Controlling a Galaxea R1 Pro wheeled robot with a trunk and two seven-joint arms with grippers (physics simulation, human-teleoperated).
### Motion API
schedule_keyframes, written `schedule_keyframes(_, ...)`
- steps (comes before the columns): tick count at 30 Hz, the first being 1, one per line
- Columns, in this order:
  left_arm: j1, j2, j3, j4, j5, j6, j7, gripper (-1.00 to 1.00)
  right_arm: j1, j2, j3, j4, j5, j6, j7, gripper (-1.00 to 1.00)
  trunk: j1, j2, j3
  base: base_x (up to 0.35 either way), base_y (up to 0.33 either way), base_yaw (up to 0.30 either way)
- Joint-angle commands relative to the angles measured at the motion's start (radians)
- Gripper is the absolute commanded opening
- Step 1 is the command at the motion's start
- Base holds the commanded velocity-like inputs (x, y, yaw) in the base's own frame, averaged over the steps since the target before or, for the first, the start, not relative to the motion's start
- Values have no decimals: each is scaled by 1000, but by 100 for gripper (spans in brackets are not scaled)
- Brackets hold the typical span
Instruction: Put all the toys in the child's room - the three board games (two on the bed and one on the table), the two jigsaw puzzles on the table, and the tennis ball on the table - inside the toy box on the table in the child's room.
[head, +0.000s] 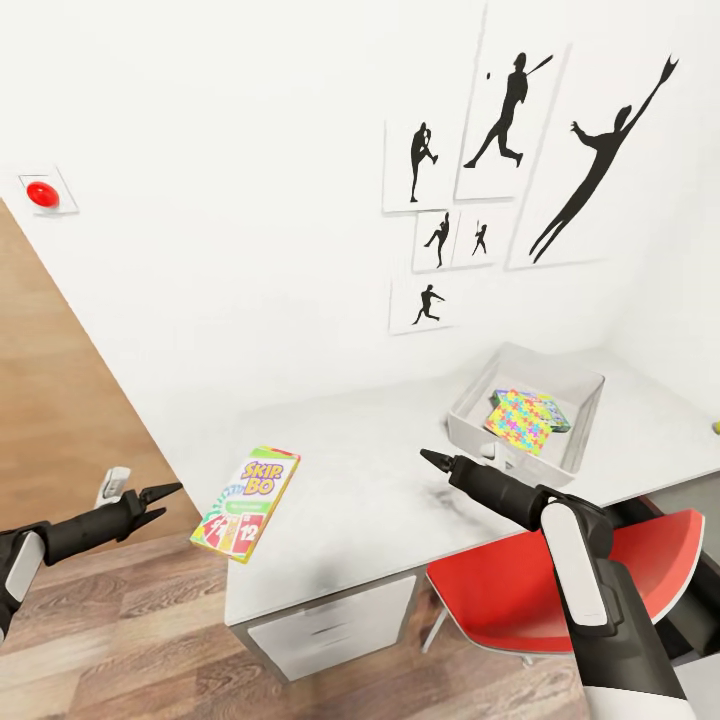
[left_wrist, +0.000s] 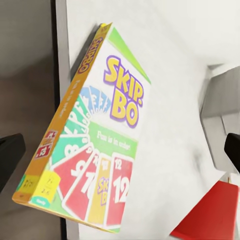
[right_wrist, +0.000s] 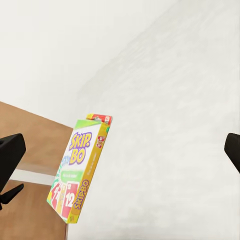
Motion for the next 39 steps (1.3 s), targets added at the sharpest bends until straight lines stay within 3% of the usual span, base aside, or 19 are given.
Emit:
schedule_keyframes(1, -1, 0, 2, 1, 2, 5, -2, 100, -1, 1, -3, 0, 8, 6, 10, 100, 1, -2, -2, 0, 0, 0)
schedule_keyframes(11, -1, 0, 5, 0, 3, 6, -5, 100, -1, 1, -3, -2, 8, 6, 10, 100, 1, -2, -2, 0, 0, 0)
schedule_keyframes(15, -1, 0, 6, 0, 3, 7, -7, 100, -1, 1, -3, -8, 5, 8, 27, 100, 16, -30, -14, 0, 0, 0)
schedule_keyframes(23, -1, 5, 8, 1, 5, 15, -11, 100, 15, 0, -10, -14, 7, 4, 146, 100, 47, -86, -39, 0, 0, 0)
schedule_keyframes(32, -1, 9, 8, 0, 3, 17, -50, 100, 18, 0, -10, -14, 8, 1, 173, 100, 81, -149, -61, 0, 0, 0)
schedule_keyframes(39, -1, 9, 7, 0, 1, 18, -83, 100, 20, 0, -9, -14, 8, 0, 176, 100, 81, -149, -50, 0, 0, 0)
